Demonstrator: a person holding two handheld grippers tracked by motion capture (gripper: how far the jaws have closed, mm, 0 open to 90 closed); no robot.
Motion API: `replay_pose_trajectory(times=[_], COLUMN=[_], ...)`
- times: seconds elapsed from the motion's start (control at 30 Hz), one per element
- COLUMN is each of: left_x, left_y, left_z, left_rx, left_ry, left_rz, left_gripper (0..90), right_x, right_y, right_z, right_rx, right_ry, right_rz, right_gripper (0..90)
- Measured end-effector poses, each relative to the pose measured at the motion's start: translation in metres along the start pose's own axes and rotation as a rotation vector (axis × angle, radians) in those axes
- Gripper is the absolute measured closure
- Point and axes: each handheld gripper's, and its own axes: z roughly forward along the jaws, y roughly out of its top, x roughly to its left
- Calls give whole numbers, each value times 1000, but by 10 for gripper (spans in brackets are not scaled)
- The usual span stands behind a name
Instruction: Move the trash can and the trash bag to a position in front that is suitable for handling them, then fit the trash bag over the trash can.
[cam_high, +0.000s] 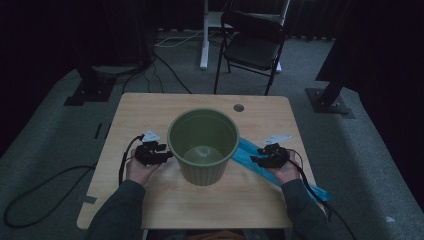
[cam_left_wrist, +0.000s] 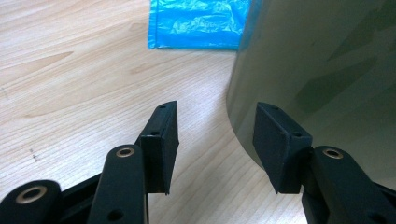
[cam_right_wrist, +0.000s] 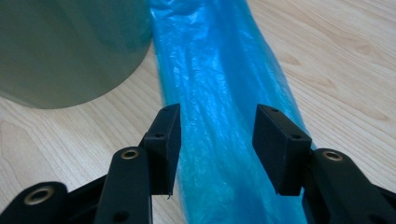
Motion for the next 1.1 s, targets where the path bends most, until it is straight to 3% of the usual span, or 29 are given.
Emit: replay_pose_trajectory(times=[0.37, 0.4, 0.7, 1.1], left_x=[3, 4, 7, 10], left_y=[-1, -1, 1, 3], left_z=[0, 1, 3, 7], left_rx=[-2, -3, -7, -7], left_ry=[11, 14, 21, 27], left_rz=[-2, -4, -6, -15], left_gripper=[504, 503, 501, 499], right_x=[12, 13, 16, 14], right_y=[5, 8, 8, 10], right_z=[13, 18, 34, 61], right_rx=[2, -1, 24, 72], right_ry=[13, 13, 1, -13], right_rz=[-61, -64, -88, -78], right_gripper=[457, 403, 308, 311])
